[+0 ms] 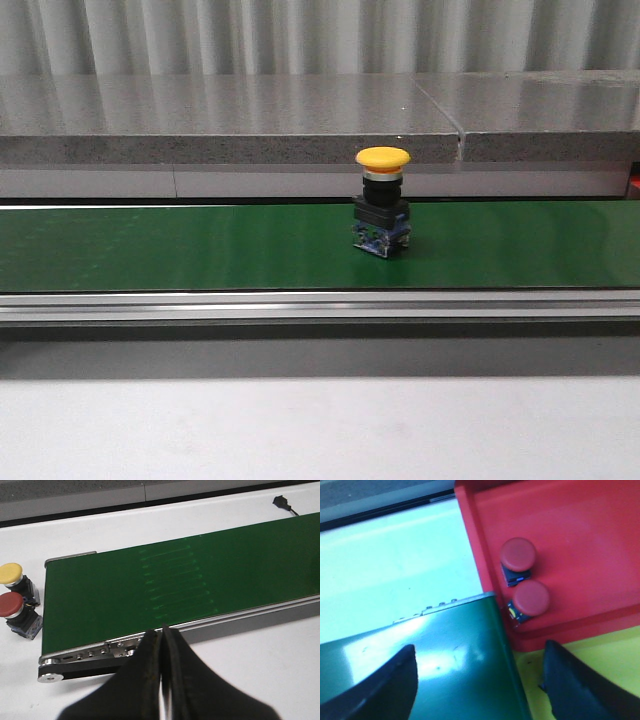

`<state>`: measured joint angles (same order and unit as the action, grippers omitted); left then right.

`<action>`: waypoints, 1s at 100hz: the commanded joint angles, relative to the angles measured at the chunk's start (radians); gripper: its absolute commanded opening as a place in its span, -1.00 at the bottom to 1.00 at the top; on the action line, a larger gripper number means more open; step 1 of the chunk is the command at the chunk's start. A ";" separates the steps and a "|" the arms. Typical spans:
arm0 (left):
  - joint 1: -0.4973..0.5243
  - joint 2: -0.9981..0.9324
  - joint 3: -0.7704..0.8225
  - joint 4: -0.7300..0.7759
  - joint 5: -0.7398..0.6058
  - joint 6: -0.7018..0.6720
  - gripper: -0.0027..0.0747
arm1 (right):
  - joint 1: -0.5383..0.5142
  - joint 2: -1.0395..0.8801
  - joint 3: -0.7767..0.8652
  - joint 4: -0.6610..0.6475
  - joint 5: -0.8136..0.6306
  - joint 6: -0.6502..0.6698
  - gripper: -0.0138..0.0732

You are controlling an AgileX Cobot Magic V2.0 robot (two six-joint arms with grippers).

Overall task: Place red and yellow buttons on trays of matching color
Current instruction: 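Move the right gripper to the yellow button on the belt and grasp it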

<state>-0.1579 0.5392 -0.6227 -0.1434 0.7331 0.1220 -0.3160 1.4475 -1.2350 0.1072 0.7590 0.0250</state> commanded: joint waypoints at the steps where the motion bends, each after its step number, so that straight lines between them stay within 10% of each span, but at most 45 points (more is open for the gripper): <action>1: -0.007 0.002 -0.026 -0.015 -0.071 -0.001 -0.98 | 0.020 -0.084 0.016 0.001 -0.042 -0.012 0.53; 100: -0.007 0.002 -0.026 -0.015 -0.071 -0.001 -0.98 | 0.370 -0.233 0.131 0.024 0.152 -0.051 0.79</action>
<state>-0.1579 0.5392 -0.6227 -0.1434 0.7331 0.1220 0.0329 1.2090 -1.0460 0.1250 0.9090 0.0000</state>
